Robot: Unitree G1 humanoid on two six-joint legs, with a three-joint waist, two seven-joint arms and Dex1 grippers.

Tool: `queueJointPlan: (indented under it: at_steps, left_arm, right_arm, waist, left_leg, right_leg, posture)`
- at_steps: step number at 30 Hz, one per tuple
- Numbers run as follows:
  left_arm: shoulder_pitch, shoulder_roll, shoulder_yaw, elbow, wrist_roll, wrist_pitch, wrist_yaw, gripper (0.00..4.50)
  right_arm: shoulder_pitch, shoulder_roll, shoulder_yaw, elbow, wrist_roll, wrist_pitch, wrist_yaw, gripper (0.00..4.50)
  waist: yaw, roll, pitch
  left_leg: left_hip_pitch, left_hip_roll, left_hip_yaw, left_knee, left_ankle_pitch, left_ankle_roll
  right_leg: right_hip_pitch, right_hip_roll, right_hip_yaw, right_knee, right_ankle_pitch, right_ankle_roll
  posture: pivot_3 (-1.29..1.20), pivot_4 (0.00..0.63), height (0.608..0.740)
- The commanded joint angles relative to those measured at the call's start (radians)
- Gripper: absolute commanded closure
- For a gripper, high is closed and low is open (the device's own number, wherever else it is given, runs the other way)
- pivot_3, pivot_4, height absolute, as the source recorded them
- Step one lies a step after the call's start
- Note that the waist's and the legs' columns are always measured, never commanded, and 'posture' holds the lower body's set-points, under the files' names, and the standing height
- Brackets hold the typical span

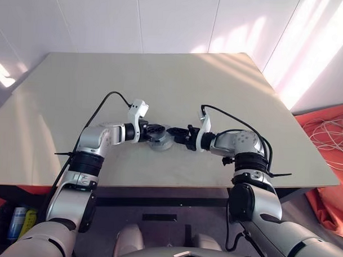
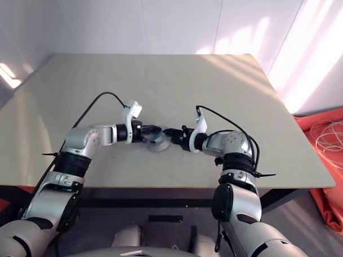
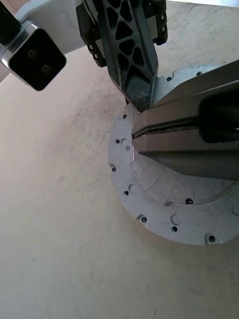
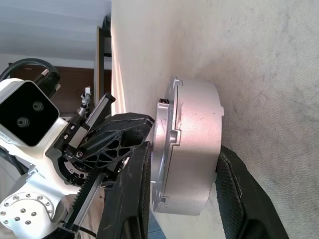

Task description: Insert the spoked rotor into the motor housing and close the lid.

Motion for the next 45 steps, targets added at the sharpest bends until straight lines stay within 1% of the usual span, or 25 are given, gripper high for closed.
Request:
queueJointPlan:
  at_steps: [1,14,23,25,27,36,41,45]
  left_arm:
    - [0.035,-0.009,-0.045,0.039,0.025,0.032,0.008,4.50]
    - [0.033,-0.014,-0.041,0.042,0.025,0.025,0.015,4.50]
    - [0.036,-0.016,-0.035,0.042,0.029,0.018,0.018,4.50]
    - [0.038,-0.016,-0.035,0.041,0.029,0.016,0.019,4.50]
    - [0.040,-0.015,-0.034,0.039,0.029,0.014,0.020,4.50]
    - [0.038,-0.016,-0.020,0.047,0.026,-0.008,0.025,4.50]
    - [0.033,-0.024,0.013,0.063,0.022,-0.048,0.041,4.50]
    - [0.016,-0.045,0.086,0.087,0.000,-0.113,0.070,4.50]
  right_arm:
    - [-0.048,0.019,0.027,0.005,0.011,-0.038,-0.009,2.83]
    - [-0.052,0.003,0.025,0.044,-0.005,-0.074,-0.051,2.83]
    - [-0.062,-0.006,0.026,0.077,-0.003,-0.108,-0.063,2.83]
    - [-0.066,-0.007,0.015,0.085,0.002,-0.119,-0.064,3.12]
    - [-0.067,-0.010,0.010,0.088,0.011,-0.118,-0.063,3.28]
    - [-0.076,-0.014,0.006,0.098,0.022,-0.117,-0.074,3.30]
    - [-0.081,-0.018,0.003,0.115,0.019,-0.127,-0.081,3.32]
    - [-0.081,-0.019,0.006,0.123,0.016,-0.132,-0.081,3.32]
  waist:
    - [0.000,0.000,0.000]
    - [0.002,0.000,0.000]
    - [0.002,0.000,0.000]
    - [0.002,0.000,0.000]
    - [0.002,0.001,-0.001]
    - [0.004,0.001,-0.001]
    - [0.004,0.001,0.000]
    - [0.003,0.001,0.000]
  left_leg:
    - [0.000,0.000,0.000,0.000,0.000,0.000]
    - [0.002,0.000,0.000,0.002,0.000,0.000]
    - [0.000,0.000,0.000,0.002,-0.001,0.001]
    - [0.000,0.000,0.000,0.002,-0.001,0.001]
    - [0.001,0.000,0.000,0.002,-0.001,0.001]
    - [0.001,0.000,0.000,0.002,-0.001,0.001]
    - [0.001,0.000,0.000,0.003,0.000,0.001]
    - [0.000,0.000,0.000,0.004,0.000,0.001]
  right_leg:
    - [0.000,0.000,0.000,0.000,0.000,0.000]
    - [0.003,0.000,0.000,0.000,0.000,-0.001]
    - [0.002,0.000,0.000,0.000,0.000,-0.001]
    - [0.002,0.000,0.000,0.000,0.000,-0.001]
    - [0.002,0.000,0.000,0.000,0.000,-0.001]
    - [0.003,0.000,0.000,0.000,0.000,-0.001]
    - [0.003,0.000,0.000,0.000,0.000,-0.001]
    - [0.002,0.000,0.000,0.001,0.000,-0.001]
  posture:
    - [0.00,0.000,0.740]
    - [0.00,0.000,0.740]
    - [0.00,0.000,0.740]
    - [0.00,0.000,0.740]
    - [0.00,0.000,0.740]
    - [0.00,0.000,0.740]
    - [0.00,0.000,0.740]
    - [0.00,0.000,0.740]
